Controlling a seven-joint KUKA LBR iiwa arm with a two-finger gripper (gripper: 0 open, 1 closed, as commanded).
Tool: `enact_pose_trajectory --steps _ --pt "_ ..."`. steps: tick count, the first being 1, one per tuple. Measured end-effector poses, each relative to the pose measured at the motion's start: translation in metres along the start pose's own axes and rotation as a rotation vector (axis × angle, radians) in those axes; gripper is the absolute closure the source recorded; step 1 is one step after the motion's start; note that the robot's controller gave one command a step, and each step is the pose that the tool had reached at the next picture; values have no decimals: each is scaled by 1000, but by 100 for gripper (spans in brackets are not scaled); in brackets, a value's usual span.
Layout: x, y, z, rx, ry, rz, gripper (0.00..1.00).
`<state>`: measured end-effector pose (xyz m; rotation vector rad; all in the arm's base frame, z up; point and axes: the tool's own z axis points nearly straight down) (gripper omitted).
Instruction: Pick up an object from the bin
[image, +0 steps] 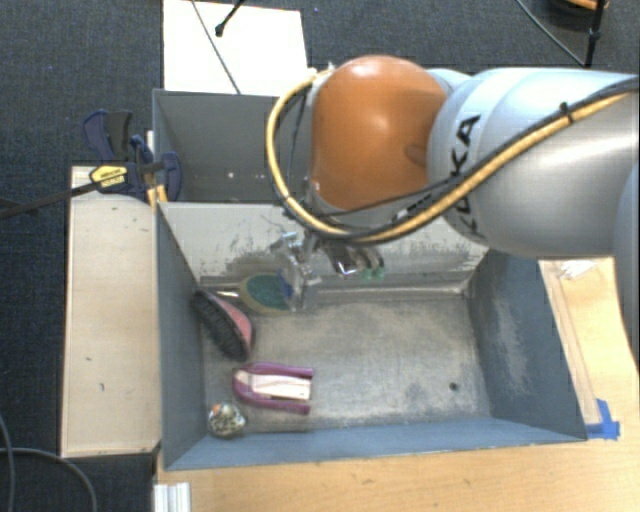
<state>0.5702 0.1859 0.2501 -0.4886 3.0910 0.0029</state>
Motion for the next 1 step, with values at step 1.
enact_pose_trajectory --steps 1 --pt "41 15 0 -2 11 -161 100"
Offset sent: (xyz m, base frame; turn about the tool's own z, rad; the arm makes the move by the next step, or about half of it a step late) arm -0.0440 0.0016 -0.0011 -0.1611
